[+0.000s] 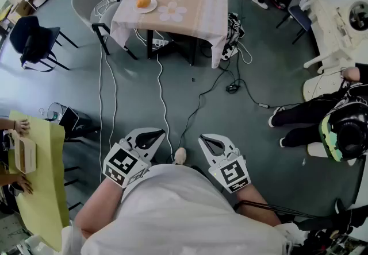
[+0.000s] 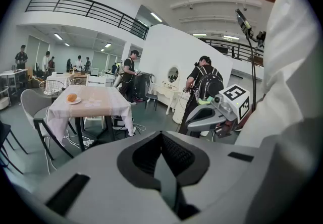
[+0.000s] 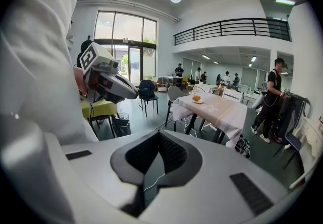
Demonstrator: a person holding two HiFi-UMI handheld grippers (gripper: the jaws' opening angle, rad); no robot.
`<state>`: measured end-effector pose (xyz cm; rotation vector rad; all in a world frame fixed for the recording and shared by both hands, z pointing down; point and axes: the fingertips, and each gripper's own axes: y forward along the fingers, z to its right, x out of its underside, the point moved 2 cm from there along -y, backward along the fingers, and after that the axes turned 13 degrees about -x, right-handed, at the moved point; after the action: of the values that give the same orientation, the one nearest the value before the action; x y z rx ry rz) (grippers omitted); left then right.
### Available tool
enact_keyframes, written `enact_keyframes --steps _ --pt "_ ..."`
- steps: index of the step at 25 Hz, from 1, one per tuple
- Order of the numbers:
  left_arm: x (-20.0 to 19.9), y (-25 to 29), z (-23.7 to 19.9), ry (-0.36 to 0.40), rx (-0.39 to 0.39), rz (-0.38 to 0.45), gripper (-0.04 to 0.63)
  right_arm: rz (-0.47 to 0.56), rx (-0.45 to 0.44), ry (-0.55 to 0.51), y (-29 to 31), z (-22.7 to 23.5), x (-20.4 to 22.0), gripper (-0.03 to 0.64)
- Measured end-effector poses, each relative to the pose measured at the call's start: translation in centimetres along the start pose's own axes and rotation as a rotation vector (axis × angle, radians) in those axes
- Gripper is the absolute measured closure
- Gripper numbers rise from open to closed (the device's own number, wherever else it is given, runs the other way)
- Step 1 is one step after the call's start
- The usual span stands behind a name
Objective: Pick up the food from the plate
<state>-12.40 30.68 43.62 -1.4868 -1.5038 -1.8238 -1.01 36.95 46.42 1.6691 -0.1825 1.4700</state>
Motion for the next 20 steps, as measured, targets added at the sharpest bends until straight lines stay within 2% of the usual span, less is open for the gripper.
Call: enact_keyframes --steps 6,10,13,16,20 --pt "0.3 -0.2 0.8 0.014 -0.004 0.01 0.587 -0.002 -0.001 -0.014 0.1 -0.1 0.7 0.604" --pt "0.7 -0.9 -0.7 0.007 -0.002 -0.001 0.588 0.009 0.006 -0.012 1.0 -0.6 -0.9 0.604" --pt "0.2 -1.4 -2.5 0.011 -0.009 0.028 0.588 -0.005 0.014 -0.026 2.2 -0.9 -1.9 0.604" --pt "0.1 -2.3 -4.5 0.003 0.002 0.055 0.587 0.008 0.062 0.005 3.7 -0.5 -3.2 0.604" --pt "0.5 -4.3 -8.0 0.02 0.026 0.083 0.586 0.099 0.155 0.038 6.3 0.0 -6.4 0.601"
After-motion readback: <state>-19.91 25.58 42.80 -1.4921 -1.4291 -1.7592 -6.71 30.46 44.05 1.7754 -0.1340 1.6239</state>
